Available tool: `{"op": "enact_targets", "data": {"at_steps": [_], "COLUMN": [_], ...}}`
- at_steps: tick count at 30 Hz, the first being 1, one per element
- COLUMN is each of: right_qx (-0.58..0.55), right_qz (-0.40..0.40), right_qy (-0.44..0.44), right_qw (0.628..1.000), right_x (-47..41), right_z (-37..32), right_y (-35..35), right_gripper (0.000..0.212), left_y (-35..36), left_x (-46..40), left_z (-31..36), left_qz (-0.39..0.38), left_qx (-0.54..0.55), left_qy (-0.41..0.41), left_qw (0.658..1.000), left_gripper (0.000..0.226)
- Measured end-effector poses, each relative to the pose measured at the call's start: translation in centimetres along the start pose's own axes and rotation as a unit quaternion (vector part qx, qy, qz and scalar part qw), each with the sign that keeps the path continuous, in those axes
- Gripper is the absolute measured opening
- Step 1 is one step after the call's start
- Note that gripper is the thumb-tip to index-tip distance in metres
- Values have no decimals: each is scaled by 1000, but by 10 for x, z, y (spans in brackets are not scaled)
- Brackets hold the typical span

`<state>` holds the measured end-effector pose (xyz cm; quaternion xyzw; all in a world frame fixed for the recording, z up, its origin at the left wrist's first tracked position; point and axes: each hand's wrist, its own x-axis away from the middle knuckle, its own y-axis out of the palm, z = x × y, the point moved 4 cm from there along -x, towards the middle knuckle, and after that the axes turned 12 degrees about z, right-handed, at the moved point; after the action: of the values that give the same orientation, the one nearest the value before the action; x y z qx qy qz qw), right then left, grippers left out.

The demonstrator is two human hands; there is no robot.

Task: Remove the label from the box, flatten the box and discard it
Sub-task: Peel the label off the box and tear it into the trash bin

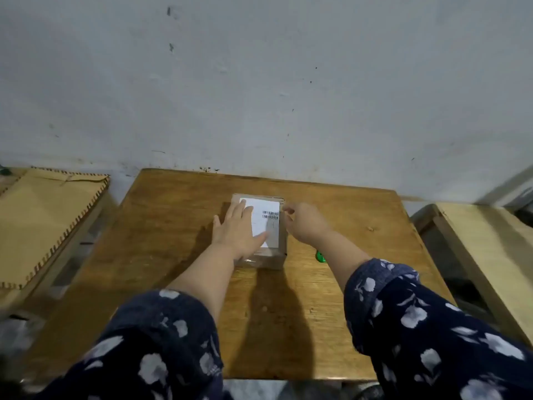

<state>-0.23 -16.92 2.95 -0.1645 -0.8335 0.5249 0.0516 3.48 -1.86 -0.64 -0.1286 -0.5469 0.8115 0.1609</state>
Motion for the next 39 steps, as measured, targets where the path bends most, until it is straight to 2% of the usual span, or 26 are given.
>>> {"op": "enact_targets", "data": {"at_steps": [4,7,12,17,21,25,28,35,39], "right_qx": [3,-19,1,-38,9,-113,-163,-205,-164], "right_qz": [32,44,52,80,84,59,58,55,67], "right_qy": [20,36,42,93,82,149,178,220,180], "right_qw": [999,998,998,992,993,981,969,952,968], "right_x": [-24,-41,-52,-60,-59,-56,-57,-56,-57], "right_z": [10,16,17,16,7,2,1,0,-2], "right_y": [22,38,50,53,46,41,35,29,31], "right_gripper": [24,21,25,16,19,12,12,12,10], "left_y": [17,26,31,33,36,36,34,34,34], "left_x": [-9,-13,-17,-19,-19,-20,-19,-18,-17], "left_z": [-15,-19,-19,-20,-21,-22,-21,-22,-23], "left_qz": [-6,9,36,46,46,38,36,36,42], "left_qx": [-53,-70,-87,-93,-80,-77,-73,-65,-51], "left_qy": [12,38,51,48,43,40,41,35,30], "left_qw": [999,997,994,993,995,995,996,997,997], "left_gripper": [109,117,118,120,126,127,127,130,130]}}
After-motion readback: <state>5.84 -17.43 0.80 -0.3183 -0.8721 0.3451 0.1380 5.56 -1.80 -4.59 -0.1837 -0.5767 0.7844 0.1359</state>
